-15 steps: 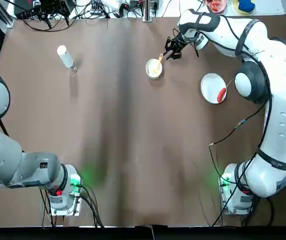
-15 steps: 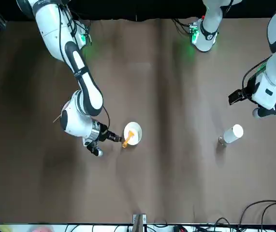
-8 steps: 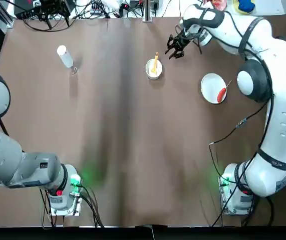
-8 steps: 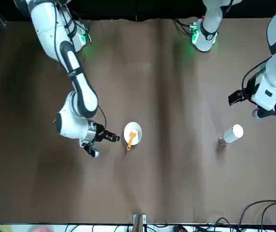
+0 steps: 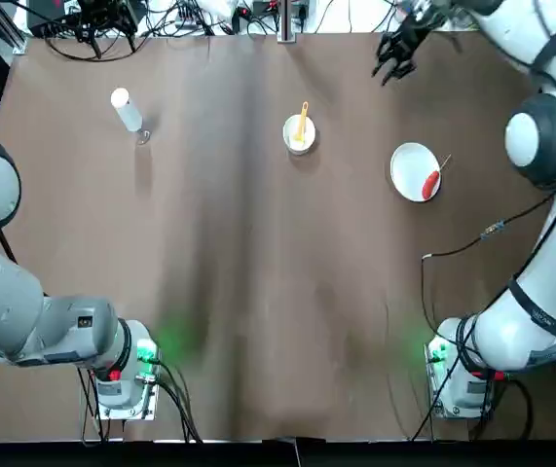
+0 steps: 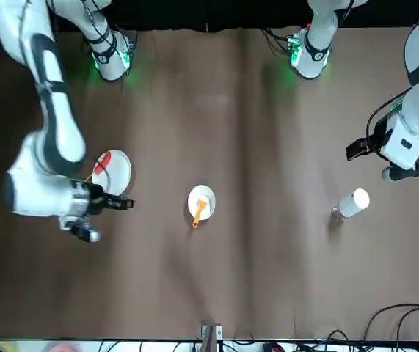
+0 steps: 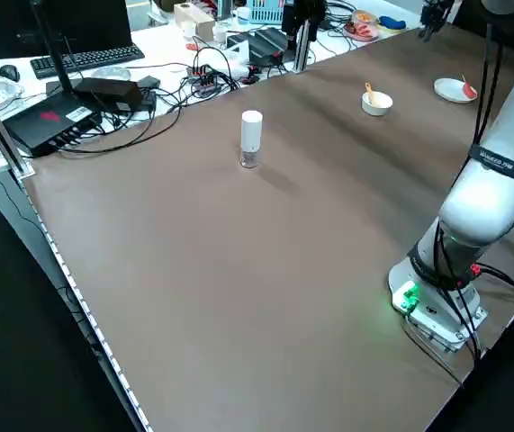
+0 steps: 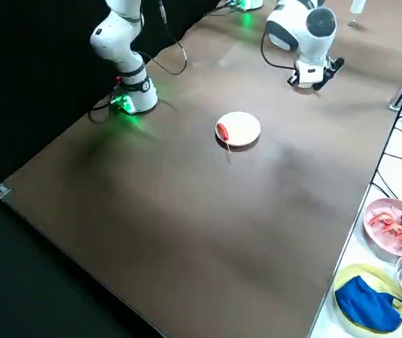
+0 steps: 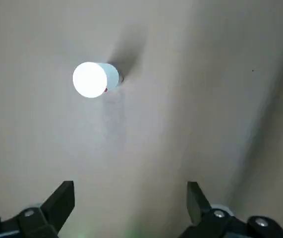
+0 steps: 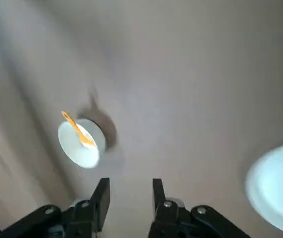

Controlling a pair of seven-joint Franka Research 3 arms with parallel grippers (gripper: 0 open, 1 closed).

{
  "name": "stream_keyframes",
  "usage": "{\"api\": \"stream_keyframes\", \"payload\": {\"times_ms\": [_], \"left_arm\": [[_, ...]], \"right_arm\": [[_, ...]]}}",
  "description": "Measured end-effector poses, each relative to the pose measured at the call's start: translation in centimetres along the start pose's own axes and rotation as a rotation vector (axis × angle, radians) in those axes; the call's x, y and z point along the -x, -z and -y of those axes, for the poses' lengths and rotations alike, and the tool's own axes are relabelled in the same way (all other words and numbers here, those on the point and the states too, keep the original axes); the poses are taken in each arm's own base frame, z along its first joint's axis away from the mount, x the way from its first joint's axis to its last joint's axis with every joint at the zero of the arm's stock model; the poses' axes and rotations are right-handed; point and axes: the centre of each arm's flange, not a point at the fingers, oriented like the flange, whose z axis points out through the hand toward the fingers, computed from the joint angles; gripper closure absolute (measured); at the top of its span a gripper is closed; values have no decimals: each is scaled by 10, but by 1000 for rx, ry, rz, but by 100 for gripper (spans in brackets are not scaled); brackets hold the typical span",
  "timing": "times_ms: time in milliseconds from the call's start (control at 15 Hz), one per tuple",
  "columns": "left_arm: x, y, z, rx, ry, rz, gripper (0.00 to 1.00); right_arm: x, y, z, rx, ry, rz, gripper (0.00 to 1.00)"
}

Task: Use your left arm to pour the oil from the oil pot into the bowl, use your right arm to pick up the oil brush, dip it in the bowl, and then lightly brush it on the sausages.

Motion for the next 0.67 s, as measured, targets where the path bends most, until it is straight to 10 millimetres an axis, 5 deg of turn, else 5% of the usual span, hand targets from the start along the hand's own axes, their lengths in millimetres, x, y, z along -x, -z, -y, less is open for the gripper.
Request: {"api": "stream_keyframes", "payload": {"times_ms": [333, 600, 667], "left_arm": [[0, 0, -1, 0, -1, 0, 0], [2, 0, -7, -1, -13, -1, 0], [2, 0, -8, -2, -14, -1, 0]], "right_arm": [[39, 100, -29, 103, 151, 41, 37], [85, 158, -18, 197, 235, 24, 2], [95, 169, -15, 225, 249, 13, 0]]}}
